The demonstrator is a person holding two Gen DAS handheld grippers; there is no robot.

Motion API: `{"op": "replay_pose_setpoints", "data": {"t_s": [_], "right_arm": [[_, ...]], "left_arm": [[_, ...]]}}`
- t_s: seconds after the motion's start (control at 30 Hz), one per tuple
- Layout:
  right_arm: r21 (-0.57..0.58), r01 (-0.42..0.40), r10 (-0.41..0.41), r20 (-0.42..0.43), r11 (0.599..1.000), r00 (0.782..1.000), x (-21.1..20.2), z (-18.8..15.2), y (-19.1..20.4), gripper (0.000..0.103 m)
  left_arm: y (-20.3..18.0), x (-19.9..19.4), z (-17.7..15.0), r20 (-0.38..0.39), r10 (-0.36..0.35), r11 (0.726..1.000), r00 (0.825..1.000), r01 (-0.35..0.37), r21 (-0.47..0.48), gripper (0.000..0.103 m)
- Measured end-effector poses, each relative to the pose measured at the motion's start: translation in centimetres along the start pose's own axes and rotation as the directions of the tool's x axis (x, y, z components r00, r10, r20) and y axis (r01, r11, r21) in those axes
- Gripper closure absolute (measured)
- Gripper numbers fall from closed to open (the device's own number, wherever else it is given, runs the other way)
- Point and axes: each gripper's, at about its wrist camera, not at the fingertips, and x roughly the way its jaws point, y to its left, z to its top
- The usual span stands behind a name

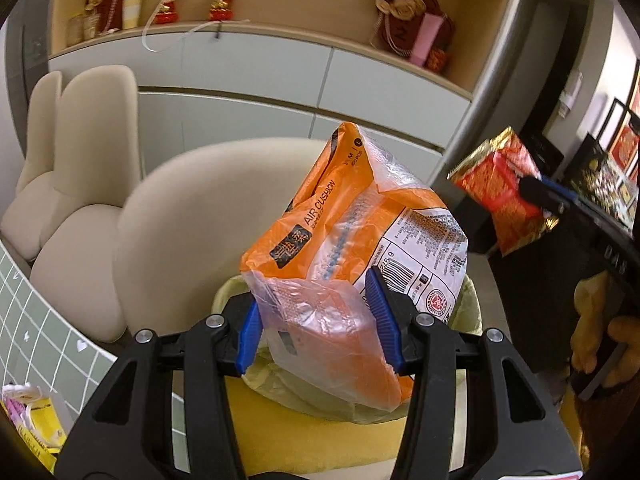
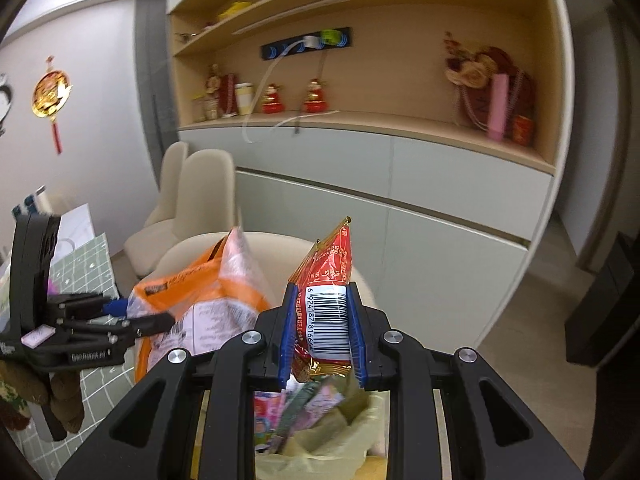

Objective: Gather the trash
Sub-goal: 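Carry the orange bag and red wrapper over the bin with both grippers, then open both grippers over the bin to drop the bag and wrapper, then move both grippers back to the table toward the remaining wrappers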

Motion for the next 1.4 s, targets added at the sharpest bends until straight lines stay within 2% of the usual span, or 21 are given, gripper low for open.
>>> {"op": "replay_pose_setpoints", "data": {"t_s": [0.1,0.2,0.33,0.47,0.57,0.67,0.77,0.87,0.93,1.03,1.17,1.3,1.4], "right_arm": [[0.023,0.021,-0.021,0.003,1.000,1.000,-0.1,0.0,-1.1,0.080],[0.041,0.018,-0.018,-0.003,0.999,1.000,0.1,0.3,-1.8,0.080],[0.026,0.007,-0.007,-0.021,1.000,1.000,0.4,0.0,-1.5,0.080],[0.024,-0.009,0.010,-0.037,1.000,0.999,1.1,-0.1,-1.3,0.080],[0.038,-0.034,0.036,-0.051,0.999,0.998,1.8,-0.4,-0.9,0.080],[0.062,-0.079,0.083,-0.077,0.995,0.994,2.7,-0.9,-0.1,0.080],[0.084,-0.150,0.160,-0.129,0.985,0.979,4.4,-2.0,1.7,0.080],[0.084,-0.222,0.234,-0.184,0.971,0.955,6.4,-3.4,4.2,0.080],[0.073,-0.242,0.253,-0.224,0.967,0.941,7.6,-4.4,5.4,0.080],[-0.028,-0.191,0.174,-0.304,0.981,0.937,9.9,-6.0,6.5,0.080],[-0.056,-0.124,0.091,-0.405,0.991,0.910,12.1,-7.7,5.4,0.080],[-0.095,-0.065,0.016,-0.447,0.993,0.895,12.5,-8.5,4.8,0.080],[-0.087,-0.051,0.007,-0.446,0.995,0.895,12.2,-8.7,4.5,0.080]], "left_arm": [[-1.4,1.8,0.3,-0.047,-0.008,0.999,0.999,0.010,0.046,0.057],[-3.0,4.4,0.2,-0.125,0.007,0.993,0.992,0.008,0.115,0.057],[-4.1,5.8,0.1,-0.145,-0.014,0.992,0.989,0.032,0.123,0.053],[-4.2,5.1,0.0,-0.126,-0.039,0.992,0.991,0.054,0.116,0.044],[-3.6,4.1,0.2,-0.087,-0.061,0.994,0.994,0.068,0.081,0.043],[-1.6,2.2,0.4,-0.042,-0.055,0.998,0.998,0.055,-0.003,0.043],[0.5,-0.4,-0.2,0.003,-0.032,0.997,0.999,0.032,-0.069,0.043],[2.4,-3.1,-1.1,0.041,0.011,0.994,0.999,-0.007,-0.105,0.043],[3.7,-4.7,-1.9,0.055,0.036,0.991,0.998,-0.029,-0.133,0.043],[5.3,-6.9,-3.4,0.064,0.062,0.982,0.996,-0.050,-0.179,0.043],[6.5,-8.9,-5.6,0.061,0.086,0.970,0.994,-0.070,-0.234,0.043],[8.1,-10.6,-8.2,0.046,0.119,0.957,0.992,-0.102,-0.270,0.043],[9.2,-11.5,-9.8,0.035,0.144,0.945,0.989,-0.127,-0.300,0.043]]}}
